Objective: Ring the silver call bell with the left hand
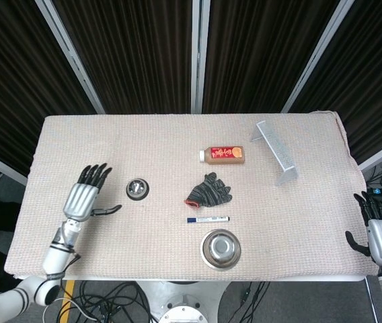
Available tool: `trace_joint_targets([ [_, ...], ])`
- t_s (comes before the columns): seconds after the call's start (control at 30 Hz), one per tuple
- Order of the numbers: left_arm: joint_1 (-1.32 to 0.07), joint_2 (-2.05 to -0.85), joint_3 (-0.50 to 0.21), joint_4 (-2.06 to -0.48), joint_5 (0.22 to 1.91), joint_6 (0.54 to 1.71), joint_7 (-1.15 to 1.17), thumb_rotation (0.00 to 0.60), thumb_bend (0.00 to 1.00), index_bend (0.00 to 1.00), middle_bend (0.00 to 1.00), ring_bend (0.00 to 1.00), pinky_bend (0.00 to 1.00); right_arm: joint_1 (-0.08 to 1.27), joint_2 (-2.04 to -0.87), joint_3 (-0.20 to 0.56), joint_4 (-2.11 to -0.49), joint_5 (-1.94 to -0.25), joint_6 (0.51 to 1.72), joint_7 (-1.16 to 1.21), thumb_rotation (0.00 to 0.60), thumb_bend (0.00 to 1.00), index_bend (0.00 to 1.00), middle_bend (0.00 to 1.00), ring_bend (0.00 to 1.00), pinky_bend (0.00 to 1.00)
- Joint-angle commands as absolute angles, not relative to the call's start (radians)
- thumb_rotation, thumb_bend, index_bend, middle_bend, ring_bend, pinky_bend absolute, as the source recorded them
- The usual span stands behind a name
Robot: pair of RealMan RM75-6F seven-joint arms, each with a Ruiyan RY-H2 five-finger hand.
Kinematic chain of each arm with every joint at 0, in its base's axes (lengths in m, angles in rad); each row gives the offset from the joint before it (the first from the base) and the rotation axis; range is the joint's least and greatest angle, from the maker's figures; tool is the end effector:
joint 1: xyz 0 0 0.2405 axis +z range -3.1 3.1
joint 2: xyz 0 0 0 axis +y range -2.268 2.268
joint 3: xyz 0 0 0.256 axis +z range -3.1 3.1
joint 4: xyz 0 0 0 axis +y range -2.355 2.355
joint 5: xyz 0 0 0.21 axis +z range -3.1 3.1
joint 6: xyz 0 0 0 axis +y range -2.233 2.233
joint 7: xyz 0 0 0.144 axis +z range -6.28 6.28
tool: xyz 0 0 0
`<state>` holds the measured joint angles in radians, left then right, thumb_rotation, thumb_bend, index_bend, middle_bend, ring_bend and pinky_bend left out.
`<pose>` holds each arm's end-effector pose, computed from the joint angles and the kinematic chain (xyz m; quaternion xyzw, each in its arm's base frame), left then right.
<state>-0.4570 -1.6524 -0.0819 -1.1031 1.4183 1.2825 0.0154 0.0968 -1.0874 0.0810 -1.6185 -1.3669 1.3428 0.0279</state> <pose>-0.2643 0.3011 0.0069 -0.6631 -0.3545 -0.4221 0.5065 -0.3325 -0.1897 0.1621 0.5705 -0.4481 0.3431 0.5966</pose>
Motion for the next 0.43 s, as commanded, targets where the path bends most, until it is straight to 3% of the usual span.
trace_joint_targets([
  [0.03, -0.282, -1.414, -0.023, -1.375, 1.371, 1.430, 0.168, 0.063, 0.00, 0.00, 0.00, 0.00, 0.00, 0.101, -1.096, 0.076, -1.619, -1.370, 1.334, 0.026, 0.600, 0.25, 0.00, 0.00, 0.00, 0.00],
  [0.2, -0.178, -1.321, 0.038, -1.457, 1.413, 1.544, 0.199, 0.063, 0.00, 0.00, 0.00, 0.00, 0.00, 0.101, -1.110, 0.068, -1.619, -1.380, 1.334, 0.015, 0.600, 0.26, 0.00, 0.00, 0.00, 0.00],
  [0.43, -0.114, -1.324, 0.047, -1.467, 1.472, 1.635, 0.211, 0.061, 0.00, 0.00, 0.00, 0.00, 0.00, 0.092, -1.113, 0.056, -1.638, -1.410, 1.364, -0.009, 0.600, 0.26, 0.00, 0.00, 0.00, 0.00],
])
